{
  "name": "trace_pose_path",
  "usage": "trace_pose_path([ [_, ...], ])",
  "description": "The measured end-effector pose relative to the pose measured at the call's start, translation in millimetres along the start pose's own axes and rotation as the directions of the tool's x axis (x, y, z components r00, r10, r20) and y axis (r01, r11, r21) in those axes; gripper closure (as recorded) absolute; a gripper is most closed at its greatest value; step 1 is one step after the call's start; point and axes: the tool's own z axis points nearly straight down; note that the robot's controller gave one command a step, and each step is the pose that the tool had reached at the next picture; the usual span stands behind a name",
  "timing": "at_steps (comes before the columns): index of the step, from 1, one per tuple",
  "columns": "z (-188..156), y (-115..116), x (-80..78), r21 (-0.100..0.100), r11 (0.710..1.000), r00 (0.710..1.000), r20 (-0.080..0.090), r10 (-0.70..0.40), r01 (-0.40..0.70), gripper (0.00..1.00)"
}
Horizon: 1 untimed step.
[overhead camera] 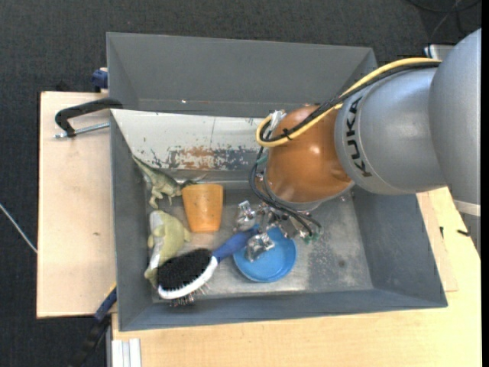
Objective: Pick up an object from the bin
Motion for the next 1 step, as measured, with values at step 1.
trace_pose_path([
  [1,-146.4,20.1,14.7,-0.003,0.959,0.959,-0.002,-0.285,0.285,1.00],
])
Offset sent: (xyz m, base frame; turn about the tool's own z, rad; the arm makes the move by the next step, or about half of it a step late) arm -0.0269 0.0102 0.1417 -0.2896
